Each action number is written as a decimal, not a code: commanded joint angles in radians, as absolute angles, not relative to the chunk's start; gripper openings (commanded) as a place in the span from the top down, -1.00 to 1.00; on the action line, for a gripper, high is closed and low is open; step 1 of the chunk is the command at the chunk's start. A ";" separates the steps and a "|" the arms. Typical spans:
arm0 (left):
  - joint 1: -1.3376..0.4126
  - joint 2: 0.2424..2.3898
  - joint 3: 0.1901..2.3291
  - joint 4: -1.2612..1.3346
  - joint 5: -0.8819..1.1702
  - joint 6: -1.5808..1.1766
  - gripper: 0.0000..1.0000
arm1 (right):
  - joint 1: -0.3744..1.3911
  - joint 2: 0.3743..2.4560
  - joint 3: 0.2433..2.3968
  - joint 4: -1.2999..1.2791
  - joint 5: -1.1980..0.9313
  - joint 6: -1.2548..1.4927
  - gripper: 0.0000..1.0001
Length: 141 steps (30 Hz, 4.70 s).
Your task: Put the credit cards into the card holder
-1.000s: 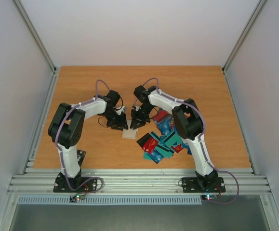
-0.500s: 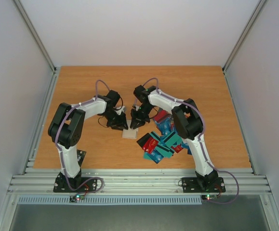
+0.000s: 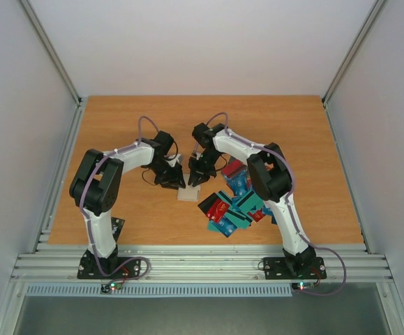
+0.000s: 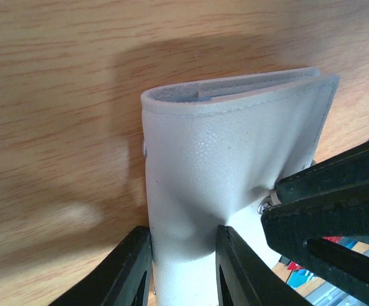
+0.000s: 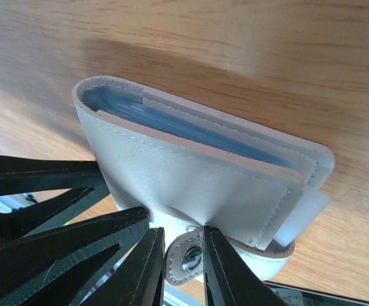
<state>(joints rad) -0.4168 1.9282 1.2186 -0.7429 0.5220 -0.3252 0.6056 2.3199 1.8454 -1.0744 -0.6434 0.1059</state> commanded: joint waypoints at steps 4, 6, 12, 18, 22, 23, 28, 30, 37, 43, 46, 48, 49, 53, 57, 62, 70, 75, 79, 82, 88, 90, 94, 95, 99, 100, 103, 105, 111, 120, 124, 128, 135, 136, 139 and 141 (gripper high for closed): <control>-0.427 1.932 1.194 -0.714 0.563 -0.324 0.40 | 0.605 2.379 1.895 -1.118 -0.554 0.130 0.60; -0.426 1.930 1.190 -0.704 0.570 -0.332 0.41 | 0.609 2.382 1.894 -1.119 -0.554 0.132 0.59; -0.427 1.918 1.190 -0.692 0.584 -0.353 0.40 | 0.621 2.381 1.880 -1.110 -0.559 0.142 0.57; -0.426 1.855 1.173 -0.683 0.569 -0.376 0.30 | 0.620 2.368 1.843 -1.083 -0.543 0.159 0.56; -0.426 1.796 1.147 -0.659 0.568 -0.393 0.08 | 0.620 2.367 1.825 -1.064 -0.542 0.169 0.53; -0.426 1.784 1.137 -0.644 0.575 -0.397 0.05 | 0.620 2.364 1.819 -1.058 -0.541 0.172 0.50; -0.426 1.733 1.095 -0.580 0.588 -0.424 -0.02 | 0.621 2.357 1.800 -1.028 -0.543 0.188 0.42; -0.426 1.731 1.083 -0.557 0.600 -0.426 -0.02 | 0.620 2.355 1.797 -1.021 -0.545 0.195 0.42; -0.439 1.794 1.084 -0.539 0.616 -0.403 0.03 | 0.621 2.347 1.775 -0.996 -0.553 0.218 0.40; -0.459 1.827 1.115 -0.570 0.574 -0.343 -0.01 | 0.621 2.346 1.766 -0.978 -0.563 0.230 0.34; -0.463 1.839 1.115 -0.566 0.551 -0.344 -0.01 | 0.621 2.345 1.760 -0.973 -0.567 0.230 0.33; -0.465 1.849 1.115 -0.559 0.544 -0.346 -0.01 | 0.621 2.346 1.760 -0.973 -0.568 0.230 0.33; -0.465 1.851 1.114 -0.552 0.539 -0.349 -0.01 | 0.621 2.345 1.759 -0.973 -0.569 0.230 0.33; -0.465 1.868 1.121 -0.542 0.529 -0.358 0.03 | 0.621 2.347 1.759 -0.971 -0.574 0.228 0.33; -0.466 1.886 1.127 -0.548 0.499 -0.362 0.08 | 0.621 2.346 1.755 -0.970 -0.575 0.227 0.33; -0.466 1.918 1.137 -0.553 0.487 -0.369 0.14 | 0.621 2.342 1.746 -0.962 -0.580 0.230 0.33; -0.466 1.916 1.128 -0.508 0.515 -0.390 0.09 | 0.621 2.328 1.730 -0.936 -0.595 0.248 0.33; -0.466 1.925 1.095 -0.455 0.512 -0.460 0.02 | 0.621 2.312 1.723 -0.919 -0.600 0.261 0.32; -0.466 1.940 1.078 -0.431 0.475 -0.532 0.13 | 0.620 2.307 1.708 -0.908 -0.604 0.271 0.32; -0.468 1.957 1.103 -0.489 0.406 -0.559 0.22 | 0.619 2.307 1.696 -0.898 -0.613 0.275 0.33; -0.476 1.992 1.137 -0.533 0.354 -0.612 0.20 | 0.619 2.301 1.682 -0.878 -0.627 0.286 0.33; -0.481 2.010 1.154 -0.550 0.350 -0.624 0.18 | 0.620 2.295 1.675 -0.867 -0.634 0.293 0.33; -0.483 2.039 1.167 -0.554 0.359 -0.642 0.18 | 0.619 2.277 1.666 -0.856 -0.638 0.299 0.33; -0.484 2.044 1.166 -0.555 0.358 -0.642 0.19 | 0.618 2.270 1.667 -0.854 -0.636 0.299 0.32; -0.485 2.057 1.159 -0.546 0.368 -0.633 0.21 | 0.616 2.243 1.673 -0.848 -0.633 0.295 0.31; -0.485 2.061 1.158 -0.544 0.372 -0.631 0.22 | 0.617 2.235 1.676 -0.847 -0.634 0.295 0.31; -0.485 2.070 1.157 -0.544 0.374 -0.623 0.26 | 0.617 2.210 1.678 -0.844 -0.637 0.293 0.31; -0.485 2.073 1.154 -0.538 0.376 -0.617 0.27 | 0.617 2.190 1.677 -0.844 -0.636 0.290 0.31; -0.485 2.080 1.156 -0.533 0.388 -0.611 0.28 | 0.616 2.131 1.673 -0.852 -0.623 0.279 0.34; -0.485 2.085 1.158 -0.534 0.394 -0.605 0.28 | 0.604 2.068 1.627 -0.854 -0.606 0.253 0.65; -0.485 2.085 1.164 -0.537 0.397 -0.603 0.28 | 0.599 2.056 1.582 -0.847 -0.596 0.242 0.81; -0.485 2.094 1.173 -0.542 0.403 -0.603 0.29 | 0.593 2.074 1.546 -0.837 -0.593 0.227 0.86; -0.485 2.076 1.178 -0.558 0.428 -0.593 0.29 | 0.589 2.139 1.546 -0.792 -0.612 0.224 0.88; -0.485 2.065 1.177 -0.563 0.432 -0.589 0.28 | 0.589 2.147 1.550 -0.785 -0.616 0.225 0.89; -0.485 2.034 1.181 -0.589 0.431 -0.575 0.20 | 0.589 2.170 1.560 -0.773 -0.624 0.227 0.89; -0.485 2.007 1.187 -0.612 0.416 -0.559 0.14 | 0.589 2.177 1.558 -0.767 -0.630 0.229 0.89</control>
<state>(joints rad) -0.4599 1.9339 1.2270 -0.7280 0.5358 -0.6121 0.5896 2.1422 1.5356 -0.8013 -0.6182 0.2413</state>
